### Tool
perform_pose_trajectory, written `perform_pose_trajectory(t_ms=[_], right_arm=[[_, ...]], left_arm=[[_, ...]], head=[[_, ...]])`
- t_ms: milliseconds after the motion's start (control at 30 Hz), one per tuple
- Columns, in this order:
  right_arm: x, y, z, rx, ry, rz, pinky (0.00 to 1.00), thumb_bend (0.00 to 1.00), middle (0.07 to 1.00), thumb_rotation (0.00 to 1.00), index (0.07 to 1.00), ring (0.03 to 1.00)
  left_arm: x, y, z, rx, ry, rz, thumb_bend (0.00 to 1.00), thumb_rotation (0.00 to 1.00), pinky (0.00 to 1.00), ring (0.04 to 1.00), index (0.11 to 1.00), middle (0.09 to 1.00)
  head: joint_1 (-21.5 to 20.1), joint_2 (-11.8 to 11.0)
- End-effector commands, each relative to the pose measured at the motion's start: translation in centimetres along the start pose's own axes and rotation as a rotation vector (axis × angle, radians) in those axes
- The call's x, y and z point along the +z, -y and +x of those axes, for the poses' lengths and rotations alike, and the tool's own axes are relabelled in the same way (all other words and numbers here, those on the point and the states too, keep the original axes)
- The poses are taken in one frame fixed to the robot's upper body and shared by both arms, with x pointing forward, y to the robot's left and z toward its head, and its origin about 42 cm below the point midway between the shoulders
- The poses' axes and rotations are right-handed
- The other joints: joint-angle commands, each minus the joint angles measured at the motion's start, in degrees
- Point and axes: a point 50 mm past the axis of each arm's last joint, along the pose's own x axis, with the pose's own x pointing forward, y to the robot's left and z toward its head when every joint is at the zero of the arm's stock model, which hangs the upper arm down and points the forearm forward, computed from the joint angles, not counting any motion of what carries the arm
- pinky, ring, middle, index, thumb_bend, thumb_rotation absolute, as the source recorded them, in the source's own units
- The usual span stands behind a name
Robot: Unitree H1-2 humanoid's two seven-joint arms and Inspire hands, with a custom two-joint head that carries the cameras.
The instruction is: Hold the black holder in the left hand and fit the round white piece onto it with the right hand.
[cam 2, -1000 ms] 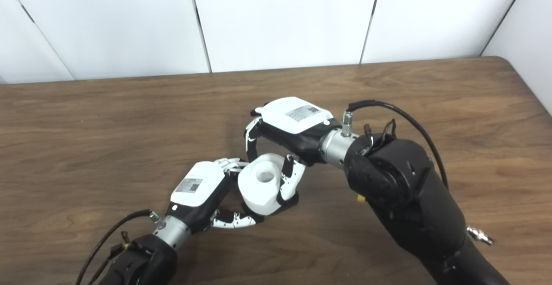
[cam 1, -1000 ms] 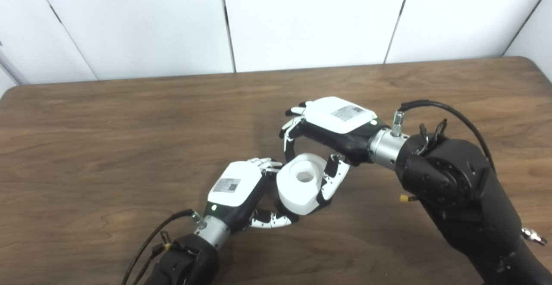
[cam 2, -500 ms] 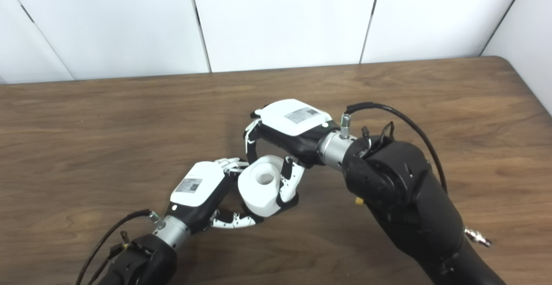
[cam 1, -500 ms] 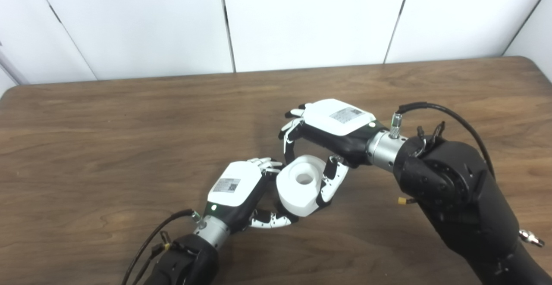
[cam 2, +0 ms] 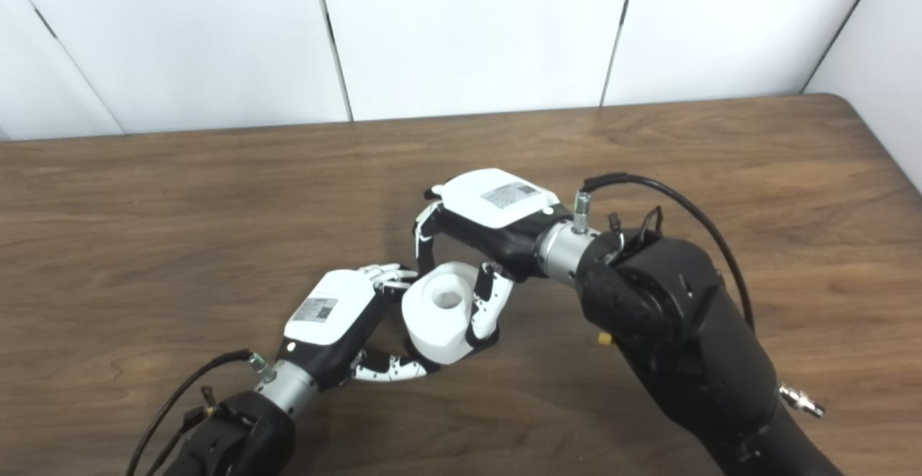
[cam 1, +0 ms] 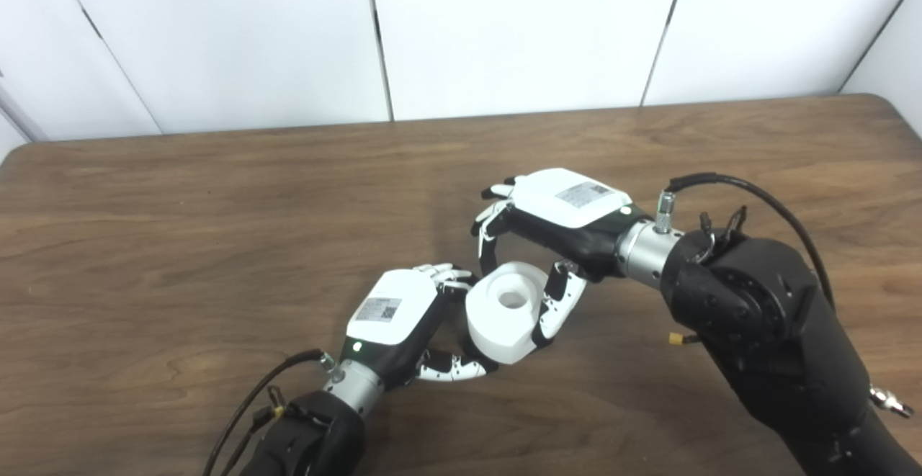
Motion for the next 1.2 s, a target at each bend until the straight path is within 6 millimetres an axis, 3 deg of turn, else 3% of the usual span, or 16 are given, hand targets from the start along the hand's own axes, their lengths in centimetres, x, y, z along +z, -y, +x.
perform_pose_trajectory(t_ms=[0, 867, 900, 933, 1033, 1167], right_arm=[[0.0, 0.9, -0.2, -0.044, 0.009, -0.031, 1.0, 0.53, 0.817, 0.14, 0.481, 0.96], [-0.5, -0.3, -0.4, -0.042, -0.03, 0.008, 1.0, 0.52, 0.834, 0.16, 0.49, 0.962], [-0.6, -0.3, -0.4, -0.04, -0.028, 0.009, 1.0, 0.75, 0.833, 0.22, 0.528, 0.961], [-0.6, -0.2, -0.4, -0.038, -0.027, 0.009, 1.0, 0.9, 0.833, 0.26, 0.553, 0.962], [-0.7, 0.2, -0.3, 0.007, -0.021, 0.01, 1.0, 0.99, 0.851, 0.32, 0.59, 0.981], [-0.6, 1.1, -0.2, 0.07, -0.022, 0.008, 1.0, 1.0, 0.887, 0.38, 0.648, 0.999]], left_arm=[[-0.2, 1.0, -0.8, -0.087, -0.018, 0.004, 0.51, 0.05, 0.86, 0.873, 0.489, 0.818], [-0.1, 0.9, -0.6, -0.083, -0.011, 0.009, 0.51, 0.05, 0.86, 0.868, 0.489, 0.812], [-0.1, 0.9, -0.6, -0.084, -0.011, 0.005, 0.51, 0.05, 0.86, 0.87, 0.489, 0.813], [-0.2, 0.9, -0.6, -0.084, -0.01, 0.003, 0.51, 0.05, 0.86, 0.872, 0.489, 0.814], [-0.2, 1.0, -0.5, -0.082, -0.01, 0.005, 0.51, 0.05, 0.86, 0.869, 0.488, 0.811], [-0.2, 1.0, -0.4, -0.085, -0.01, 0.009, 0.51, 0.05, 0.86, 0.871, 0.488, 0.811]], head=[[0.0, 0.0], [0.0, 0.7], [0.0, 0.6], [0.1, 0.7], [0.0, 0.6], [0.0, 0.5]])
